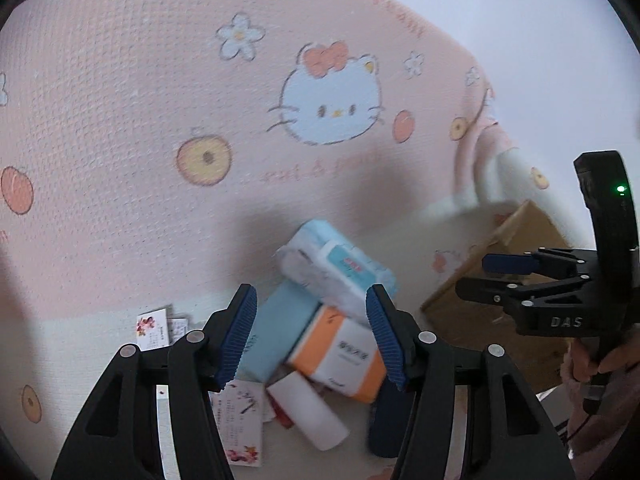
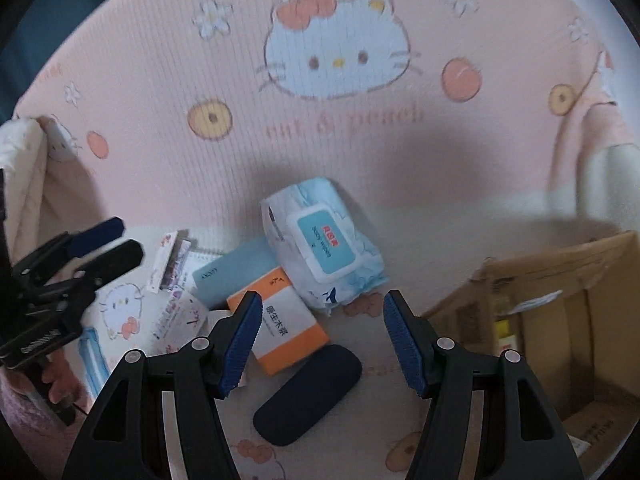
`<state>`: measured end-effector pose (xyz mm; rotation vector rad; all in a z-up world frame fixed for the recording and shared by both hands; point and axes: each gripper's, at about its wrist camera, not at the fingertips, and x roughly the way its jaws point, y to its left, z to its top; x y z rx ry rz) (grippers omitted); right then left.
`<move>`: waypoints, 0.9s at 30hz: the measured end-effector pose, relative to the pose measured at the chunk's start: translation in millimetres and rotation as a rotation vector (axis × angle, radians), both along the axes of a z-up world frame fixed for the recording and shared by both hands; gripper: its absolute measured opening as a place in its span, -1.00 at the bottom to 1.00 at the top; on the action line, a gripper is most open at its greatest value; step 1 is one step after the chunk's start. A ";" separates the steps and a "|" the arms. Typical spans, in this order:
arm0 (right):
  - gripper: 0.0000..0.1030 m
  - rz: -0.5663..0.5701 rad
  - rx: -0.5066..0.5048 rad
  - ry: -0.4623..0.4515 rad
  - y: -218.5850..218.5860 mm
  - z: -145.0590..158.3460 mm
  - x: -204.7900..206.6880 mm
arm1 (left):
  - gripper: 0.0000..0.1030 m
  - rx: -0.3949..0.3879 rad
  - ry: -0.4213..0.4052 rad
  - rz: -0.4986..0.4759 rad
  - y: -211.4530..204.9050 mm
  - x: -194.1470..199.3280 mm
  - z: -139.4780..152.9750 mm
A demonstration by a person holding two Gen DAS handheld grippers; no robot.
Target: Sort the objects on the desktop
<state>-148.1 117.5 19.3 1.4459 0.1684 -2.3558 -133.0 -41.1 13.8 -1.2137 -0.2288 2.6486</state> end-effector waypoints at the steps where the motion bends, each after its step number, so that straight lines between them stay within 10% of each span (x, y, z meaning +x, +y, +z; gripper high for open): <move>1: 0.18 -0.009 -0.005 -0.016 -1.7 -8.3 -5.3 | 0.19 -0.001 -0.006 0.004 -1.8 -2.1 -4.0; 7: 0.18 -0.067 -0.094 -0.127 -6.2 -53.4 -29.9 | 0.19 0.047 -0.113 0.067 -23.2 -20.0 -52.8; 16: 0.18 0.006 -0.213 -0.205 -26.9 -101.4 -36.5 | 0.19 0.328 -0.218 0.247 -73.7 -12.6 -115.7; 17: 0.09 0.003 -0.223 -0.206 -26.2 -104.5 -36.0 | 0.18 0.352 -0.215 0.255 -76.8 -11.1 -116.9; 19: -0.90 -0.007 -0.205 -0.168 -24.5 -106.2 -32.3 | -0.10 0.366 -0.195 0.255 -79.1 -9.3 -115.9; 22: -0.90 -0.034 -0.176 -0.126 -21.0 -109.0 -30.4 | -0.53 0.303 -0.169 0.253 -73.5 -11.6 -110.3; 27: -0.90 -0.073 -0.114 -0.086 -15.4 -112.1 -29.1 | -0.63 0.306 -0.155 0.196 -56.0 -29.7 -110.6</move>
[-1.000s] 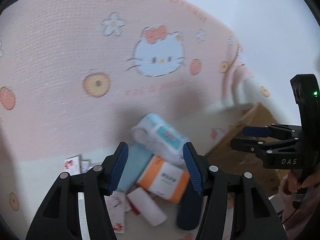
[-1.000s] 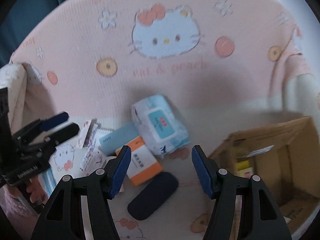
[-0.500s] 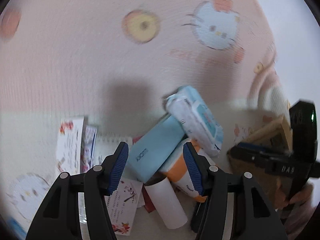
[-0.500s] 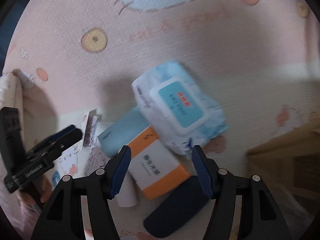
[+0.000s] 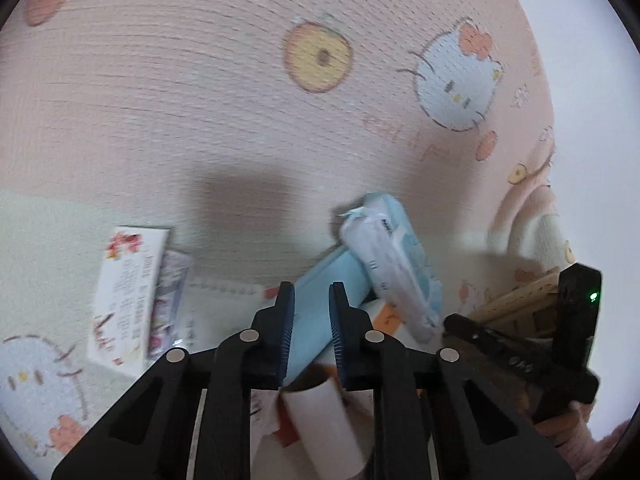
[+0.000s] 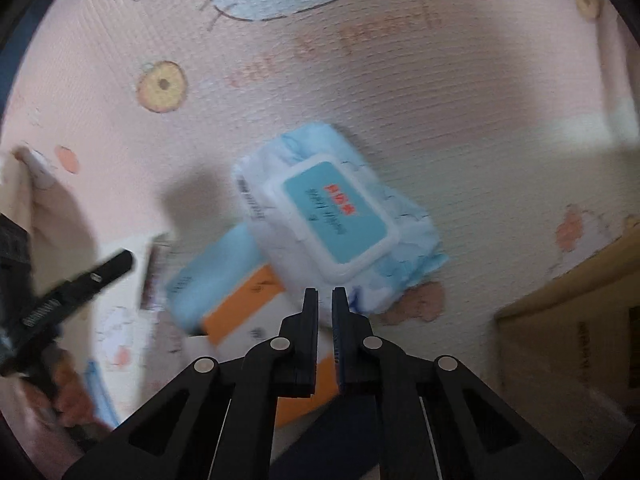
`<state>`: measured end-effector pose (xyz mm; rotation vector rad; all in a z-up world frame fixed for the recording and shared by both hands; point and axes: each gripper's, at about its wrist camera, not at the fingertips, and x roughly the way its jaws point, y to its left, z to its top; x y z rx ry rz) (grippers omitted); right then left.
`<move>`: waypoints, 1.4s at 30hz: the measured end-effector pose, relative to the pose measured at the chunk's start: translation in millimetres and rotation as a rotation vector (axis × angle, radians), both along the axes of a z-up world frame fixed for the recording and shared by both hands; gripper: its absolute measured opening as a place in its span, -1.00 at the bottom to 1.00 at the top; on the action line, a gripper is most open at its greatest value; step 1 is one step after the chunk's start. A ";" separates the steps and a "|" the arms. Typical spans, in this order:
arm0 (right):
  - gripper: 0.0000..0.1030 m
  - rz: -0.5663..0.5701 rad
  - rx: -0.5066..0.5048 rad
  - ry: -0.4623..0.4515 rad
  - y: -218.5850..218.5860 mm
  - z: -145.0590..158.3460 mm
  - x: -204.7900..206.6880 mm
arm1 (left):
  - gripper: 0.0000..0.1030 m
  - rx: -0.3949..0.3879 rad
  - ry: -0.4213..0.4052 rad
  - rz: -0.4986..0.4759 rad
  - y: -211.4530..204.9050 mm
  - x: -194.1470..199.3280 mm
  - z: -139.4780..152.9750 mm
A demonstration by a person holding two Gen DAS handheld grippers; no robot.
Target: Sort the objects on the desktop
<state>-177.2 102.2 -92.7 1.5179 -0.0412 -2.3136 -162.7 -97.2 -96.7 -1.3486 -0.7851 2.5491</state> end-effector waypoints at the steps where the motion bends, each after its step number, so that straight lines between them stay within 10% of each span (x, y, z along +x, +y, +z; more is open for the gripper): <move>1: -0.90 -0.008 0.031 0.011 0.0 -1.5 -0.1 | -0.64 0.005 -0.001 -0.010 3.3 -5.3 -0.9; 8: -0.90 -0.041 0.022 0.010 5.6 -8.3 -7.1 | -0.51 -0.059 -0.050 -0.080 37.1 -60.8 -7.3; 10: -0.89 -0.046 0.017 -0.002 4.1 -12.0 -7.9 | 0.07 -0.042 -0.041 -0.073 39.5 -74.8 -8.5; 12: -0.88 -0.052 0.018 -0.020 5.6 -16.4 -7.4 | 0.18 0.033 -0.032 -0.075 39.9 -90.7 -11.3; 21: -0.13 -0.140 0.004 -0.031 20.0 -23.2 -6.4 | 0.17 0.038 -0.023 -0.085 55.0 -119.4 -23.9; 27: -0.10 -0.184 -0.084 -0.093 27.2 -35.3 -18.0 | -0.45 -0.037 -0.009 -0.109 63.9 -124.0 -27.0; 42: -0.04 -0.150 -0.104 -0.019 11.1 -38.4 -25.4 | -0.43 -0.133 -0.001 -0.214 81.2 -110.1 -25.4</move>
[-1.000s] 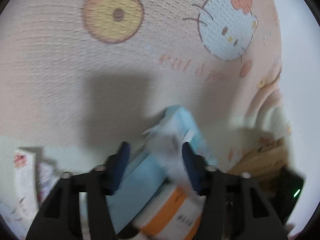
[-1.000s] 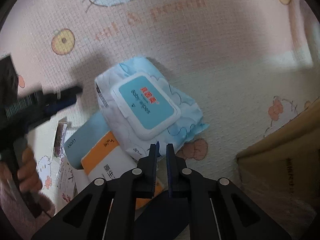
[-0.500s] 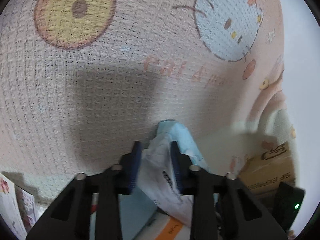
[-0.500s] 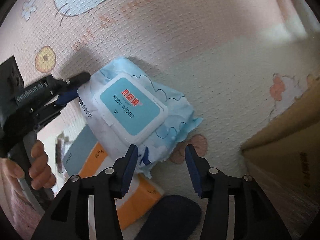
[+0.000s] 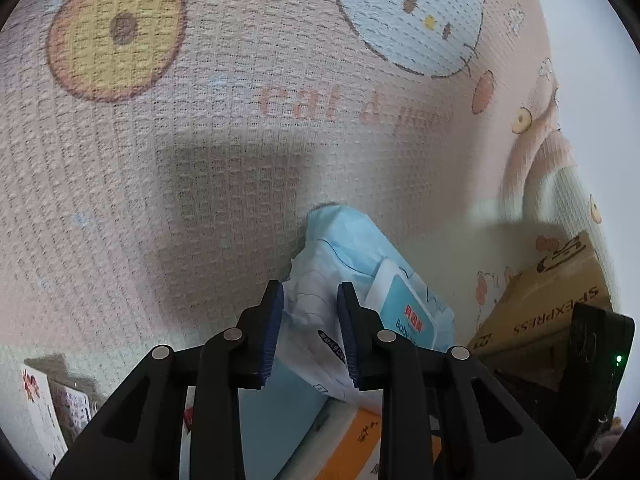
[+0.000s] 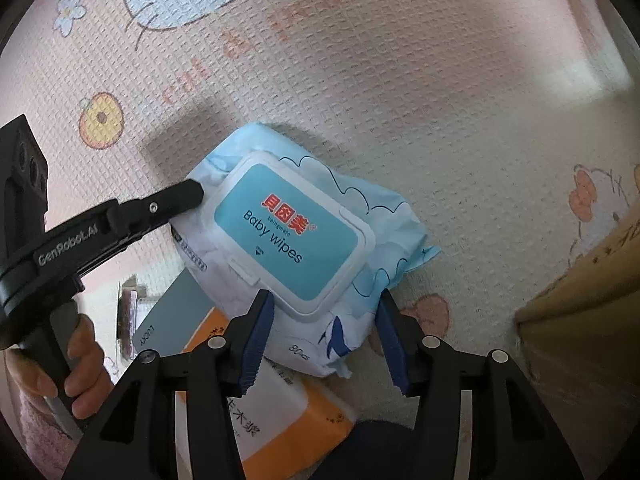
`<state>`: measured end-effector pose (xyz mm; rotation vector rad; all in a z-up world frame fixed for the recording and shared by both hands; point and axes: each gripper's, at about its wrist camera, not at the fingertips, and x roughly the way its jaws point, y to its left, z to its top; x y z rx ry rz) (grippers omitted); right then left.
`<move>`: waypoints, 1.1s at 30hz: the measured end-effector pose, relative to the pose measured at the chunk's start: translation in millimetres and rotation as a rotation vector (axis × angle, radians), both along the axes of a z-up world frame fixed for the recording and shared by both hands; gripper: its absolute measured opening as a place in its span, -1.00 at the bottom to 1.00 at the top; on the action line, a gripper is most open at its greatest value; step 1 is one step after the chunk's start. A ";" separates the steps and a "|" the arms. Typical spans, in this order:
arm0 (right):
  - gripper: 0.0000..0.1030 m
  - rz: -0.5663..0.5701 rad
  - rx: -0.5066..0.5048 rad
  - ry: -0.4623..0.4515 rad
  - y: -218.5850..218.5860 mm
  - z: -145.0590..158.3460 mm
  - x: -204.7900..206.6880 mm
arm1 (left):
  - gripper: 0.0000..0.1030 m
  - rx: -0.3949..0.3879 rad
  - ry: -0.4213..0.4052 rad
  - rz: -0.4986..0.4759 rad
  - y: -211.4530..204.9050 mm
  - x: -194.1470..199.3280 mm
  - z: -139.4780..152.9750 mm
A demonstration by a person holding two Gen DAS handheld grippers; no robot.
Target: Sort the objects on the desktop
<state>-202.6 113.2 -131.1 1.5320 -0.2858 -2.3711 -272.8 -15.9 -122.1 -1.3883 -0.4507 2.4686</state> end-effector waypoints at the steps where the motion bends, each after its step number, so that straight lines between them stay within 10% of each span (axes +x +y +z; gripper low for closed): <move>1: -0.04 0.006 0.002 0.015 -0.3 0.4 0.1 | -0.43 0.002 0.001 0.003 0.3 1.8 -0.2; 20: -0.38 0.042 -0.034 0.064 -8.2 30.8 11.3 | -0.43 0.062 0.031 0.078 -20.8 33.3 30.0; 27: -0.81 0.284 -0.154 0.015 -32.6 33.6 35.3 | -0.43 0.106 -0.042 0.044 -23.9 74.7 22.1; 33: -0.81 0.337 0.047 0.161 -52.3 50.7 51.4 | -0.43 0.080 -0.072 0.099 -30.8 96.1 21.3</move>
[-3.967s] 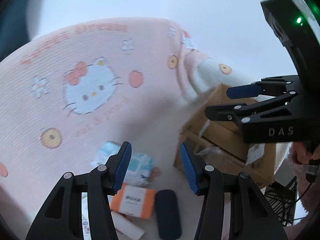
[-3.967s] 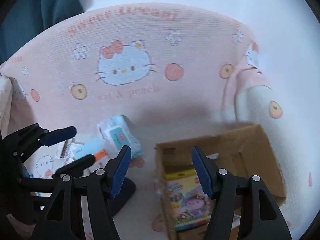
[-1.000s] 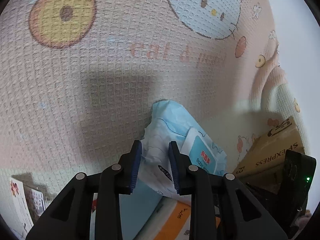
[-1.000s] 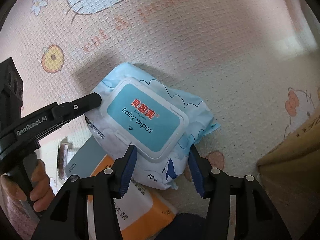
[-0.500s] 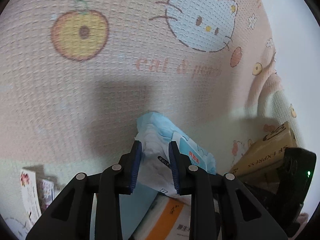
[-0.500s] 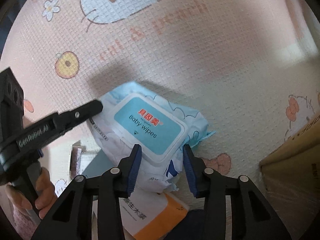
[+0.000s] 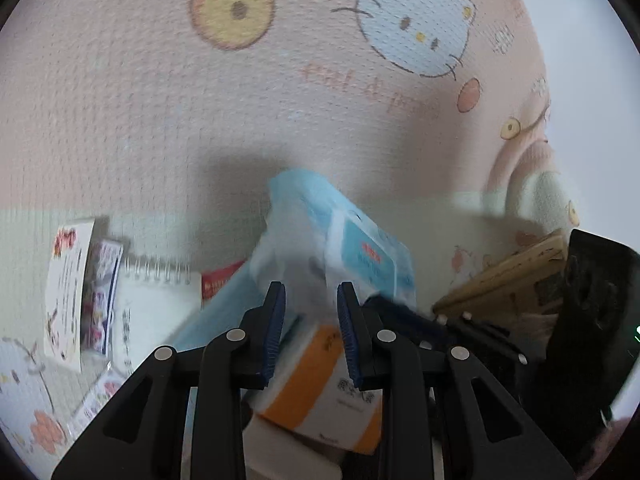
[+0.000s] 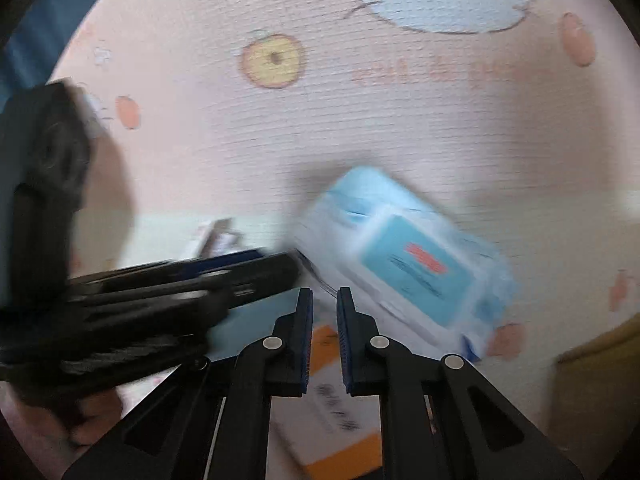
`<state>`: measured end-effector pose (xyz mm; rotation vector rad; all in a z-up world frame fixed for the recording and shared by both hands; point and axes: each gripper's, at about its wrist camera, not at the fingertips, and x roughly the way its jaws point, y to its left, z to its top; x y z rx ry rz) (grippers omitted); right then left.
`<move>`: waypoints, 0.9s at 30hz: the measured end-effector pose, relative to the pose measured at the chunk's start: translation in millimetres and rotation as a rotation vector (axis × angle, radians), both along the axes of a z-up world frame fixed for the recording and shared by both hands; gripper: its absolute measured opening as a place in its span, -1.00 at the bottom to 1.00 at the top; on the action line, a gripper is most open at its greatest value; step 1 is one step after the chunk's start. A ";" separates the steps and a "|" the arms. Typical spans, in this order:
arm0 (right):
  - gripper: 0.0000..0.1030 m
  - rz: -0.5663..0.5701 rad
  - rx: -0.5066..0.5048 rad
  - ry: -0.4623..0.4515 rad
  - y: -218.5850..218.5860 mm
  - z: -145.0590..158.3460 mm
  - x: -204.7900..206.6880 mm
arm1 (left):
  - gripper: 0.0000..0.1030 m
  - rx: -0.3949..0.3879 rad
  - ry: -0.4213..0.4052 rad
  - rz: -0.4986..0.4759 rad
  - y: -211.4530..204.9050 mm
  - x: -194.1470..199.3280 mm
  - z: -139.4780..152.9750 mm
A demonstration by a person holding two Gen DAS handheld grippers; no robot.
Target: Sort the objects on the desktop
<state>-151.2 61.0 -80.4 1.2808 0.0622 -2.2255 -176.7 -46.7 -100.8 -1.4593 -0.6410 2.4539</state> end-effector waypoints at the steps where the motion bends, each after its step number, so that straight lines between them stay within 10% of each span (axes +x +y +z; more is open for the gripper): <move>1: -0.80 -0.028 0.015 0.007 6.5 -0.3 -2.6 | -0.43 -0.003 0.000 0.004 -2.5 2.5 0.7; 9: -0.76 -0.161 0.047 -0.044 35.8 -11.6 -24.0 | 0.07 0.053 0.051 0.080 -23.8 7.7 8.6; 13: 0.04 -0.207 0.118 -0.089 41.1 -25.4 -37.8 | 0.07 -0.026 0.050 0.060 -16.3 -4.8 6.5; 27: 0.59 -0.361 -0.103 -0.264 97.3 -54.2 -61.9 | 0.07 -0.067 -0.005 -0.003 10.9 -43.7 -25.0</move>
